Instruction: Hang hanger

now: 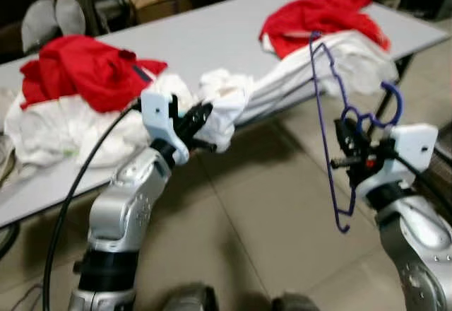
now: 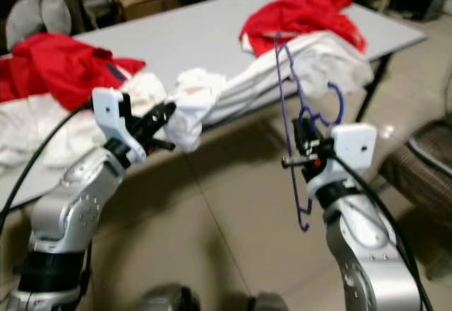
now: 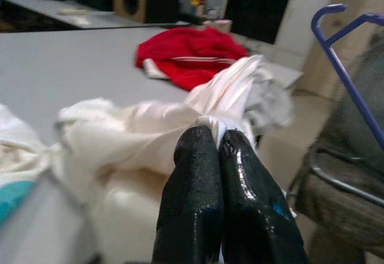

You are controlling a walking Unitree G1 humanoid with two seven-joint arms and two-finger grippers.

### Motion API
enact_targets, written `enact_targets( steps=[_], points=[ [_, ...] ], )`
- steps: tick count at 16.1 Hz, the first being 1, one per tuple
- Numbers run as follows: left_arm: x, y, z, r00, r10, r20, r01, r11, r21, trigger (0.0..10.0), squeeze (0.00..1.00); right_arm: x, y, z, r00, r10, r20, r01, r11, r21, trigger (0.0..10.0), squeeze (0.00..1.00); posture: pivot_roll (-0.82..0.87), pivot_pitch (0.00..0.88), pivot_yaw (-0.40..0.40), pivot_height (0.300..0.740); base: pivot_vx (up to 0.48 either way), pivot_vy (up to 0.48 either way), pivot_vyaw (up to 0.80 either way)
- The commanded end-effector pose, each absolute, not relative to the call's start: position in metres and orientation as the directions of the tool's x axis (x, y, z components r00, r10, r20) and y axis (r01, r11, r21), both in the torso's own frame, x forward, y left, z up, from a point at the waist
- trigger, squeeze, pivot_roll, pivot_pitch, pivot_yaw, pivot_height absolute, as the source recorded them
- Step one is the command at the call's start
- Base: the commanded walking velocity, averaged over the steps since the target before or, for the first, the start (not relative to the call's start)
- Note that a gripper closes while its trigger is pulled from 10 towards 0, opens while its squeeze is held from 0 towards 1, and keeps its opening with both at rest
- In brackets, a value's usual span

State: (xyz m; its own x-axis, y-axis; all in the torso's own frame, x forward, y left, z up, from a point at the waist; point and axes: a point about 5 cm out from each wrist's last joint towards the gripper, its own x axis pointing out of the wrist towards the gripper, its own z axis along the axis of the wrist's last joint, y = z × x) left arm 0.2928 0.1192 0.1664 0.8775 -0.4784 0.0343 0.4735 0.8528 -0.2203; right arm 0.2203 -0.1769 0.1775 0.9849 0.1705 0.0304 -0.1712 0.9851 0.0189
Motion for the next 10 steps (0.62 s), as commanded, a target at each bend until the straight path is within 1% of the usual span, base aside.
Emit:
enact_targets(
  steps=[1,5,8,9,10],
  points=[
    [0.291,0.123,0.170,0.887,-0.461,0.039,0.459,0.866,-0.196,10.0,0.00,0.221,-0.173,0.179,0.980,0.199,0.031,-0.200,0.979,0.032,10.0,0.00,-0.17,0.000,0.059,0.740,-0.296,0.000,0.00],
    [0.283,0.124,0.165,0.887,-0.461,0.019,0.456,0.869,-0.191,10.0,0.00,0.221,-0.171,0.178,0.974,0.226,0.012,-0.226,0.974,0.032,10.0,0.00,-0.15,0.000,0.032,0.740,-0.299,0.000,0.00],
    [0.271,0.119,0.154,0.849,-0.527,-0.040,0.512,0.838,-0.187,10.0,0.00,0.221,-0.170,0.176,0.971,0.239,-0.004,-0.238,0.971,0.035,10.0,0.00,-0.14,0.000,0.021,0.740,0.000,0.000,0.00],
    [0.266,0.118,0.147,0.825,-0.559,-0.086,0.539,0.823,-0.180,3.8,0.00,0.221,-0.170,0.174,0.970,0.244,-0.016,-0.243,0.969,0.031,10.0,0.00,-0.13,0.000,0.023,0.740,0.000,0.000,0.00],
    [0.264,0.118,0.142,0.816,-0.566,-0.118,0.547,0.821,-0.161,0.0,0.00,0.219,-0.170,0.172,0.968,0.249,-0.024,-0.249,0.968,0.028,10.0,0.00,-0.13,0.000,0.023,0.740,0.000,0.000,0.00]
  ],
)
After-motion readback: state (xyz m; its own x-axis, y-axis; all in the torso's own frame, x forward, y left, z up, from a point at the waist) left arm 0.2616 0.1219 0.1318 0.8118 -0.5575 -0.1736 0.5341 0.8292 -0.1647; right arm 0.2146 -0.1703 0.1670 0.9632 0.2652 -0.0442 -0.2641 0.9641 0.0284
